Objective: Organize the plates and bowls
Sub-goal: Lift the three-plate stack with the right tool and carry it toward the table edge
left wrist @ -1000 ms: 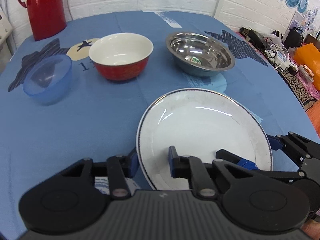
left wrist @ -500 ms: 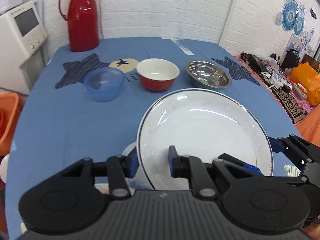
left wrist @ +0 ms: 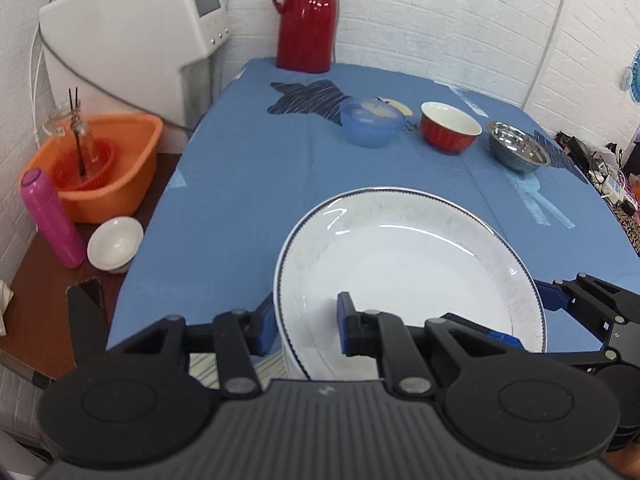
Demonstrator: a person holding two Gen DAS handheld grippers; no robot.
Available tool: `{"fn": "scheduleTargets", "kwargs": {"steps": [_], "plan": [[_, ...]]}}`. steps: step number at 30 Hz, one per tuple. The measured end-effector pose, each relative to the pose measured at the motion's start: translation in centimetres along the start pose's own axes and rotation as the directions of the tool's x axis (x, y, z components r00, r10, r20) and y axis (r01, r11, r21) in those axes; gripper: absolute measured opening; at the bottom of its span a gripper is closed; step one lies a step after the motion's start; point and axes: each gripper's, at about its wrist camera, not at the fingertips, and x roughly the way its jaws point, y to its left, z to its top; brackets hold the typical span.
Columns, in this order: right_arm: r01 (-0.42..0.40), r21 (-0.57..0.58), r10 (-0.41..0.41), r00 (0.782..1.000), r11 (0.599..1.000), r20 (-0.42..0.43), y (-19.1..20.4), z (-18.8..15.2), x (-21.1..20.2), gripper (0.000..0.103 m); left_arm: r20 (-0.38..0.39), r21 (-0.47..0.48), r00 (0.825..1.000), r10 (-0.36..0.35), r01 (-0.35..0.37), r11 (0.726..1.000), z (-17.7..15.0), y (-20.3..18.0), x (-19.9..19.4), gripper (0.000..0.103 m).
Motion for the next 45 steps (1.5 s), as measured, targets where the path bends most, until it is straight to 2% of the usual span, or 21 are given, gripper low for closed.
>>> {"fn": "scheduleTargets", "kwargs": {"steps": [5, 10, 17, 19, 22, 24, 26, 28, 32, 35, 36, 41, 45], "plan": [[0.031, -0.01, -0.031, 0.999, 0.999, -0.025, 0.8, -1.2, 0.0, 0.057, -0.018, -0.048, 0.999, -0.028, 0.027, 0.998, -1.9, 0.9, 1.3, 0.012], [0.04, 0.005, -0.039, 0.998, 0.999, -0.042, 1.2, -2.2, 0.5, 0.057, 0.026, -0.039, 1.0, 0.002, -0.001, 0.999, -3.0, 0.4, 1.7, 0.012], [0.069, -0.018, -0.069, 0.997, 0.997, -0.022, 1.9, -2.6, 0.8, 0.059, 0.083, -0.049, 0.996, 0.031, -0.027, 0.998, -3.9, 0.4, 2.2, 0.013], [0.076, -0.014, -0.076, 0.997, 0.997, -0.022, 1.9, -2.6, 0.9, 0.059, 0.099, -0.051, 0.995, 0.023, -0.018, 0.999, -3.9, 0.5, 2.2, 0.015], [0.092, -0.004, -0.092, 0.995, 0.996, -0.028, 2.0, -2.4, 1.0, 0.059, 0.106, -0.063, 0.994, -0.017, 0.024, 0.998, -3.9, 0.8, 2.4, 0.028], [0.113, 0.005, -0.113, 0.993, 0.994, -0.024, 2.3, -2.4, 0.9, 0.059, 0.12, -0.069, 0.992, -0.05, 0.059, 0.996, -3.9, 1.0, 2.2, 0.049], [0.134, 0.011, -0.134, 0.991, 0.991, -0.012, 2.4, -2.4, 0.8, 0.059, 0.16, -0.053, 0.986, -0.052, 0.061, 0.997, -3.9, 0.8, 1.6, 0.049], [0.146, 0.011, -0.146, 0.989, 0.989, -0.004, 2.4, -2.4, 0.7, 0.059, 0.196, -0.031, 0.98, -0.044, 0.05, 0.998, -3.7, 0.4, 0.9, 0.053], [0.156, 0.024, -0.157, 0.988, 0.987, 0.007, 2.2, -2.3, 0.5, 0.06, 0.221, -0.021, 0.975, -0.04, 0.045, 0.999, -3.3, 0.2, 0.3, 0.057], [0.181, -0.106, -0.185, 0.982, 0.978, -0.03, 3.4, -2.3, 0.9, 0.063, 0.219, -0.023, 0.975, -0.042, 0.049, 0.999, -3.1, -0.1, 0.2, 0.058], [0.187, -0.117, -0.191, 0.981, 0.975, -0.025, 3.6, -2.3, 0.7, 0.063, 0.217, -0.021, 0.975, -0.041, 0.047, 0.999, -3.1, -0.2, 0.2, 0.058], [0.129, -0.004, -0.129, 0.992, 0.992, -0.013, 1.9, -2.1, -0.5, 0.061, 0.233, -0.045, 0.972, -0.02, 0.031, 0.998, -2.9, 0.2, -0.5, 0.059], [0.147, 0.012, -0.147, 0.989, 0.989, -0.006, 2.0, -2.5, -0.7, 0.063, 0.245, -0.078, 0.97, 0.01, 0.009, 0.997, -2.4, 0.9, -1.0, 0.059]]}}
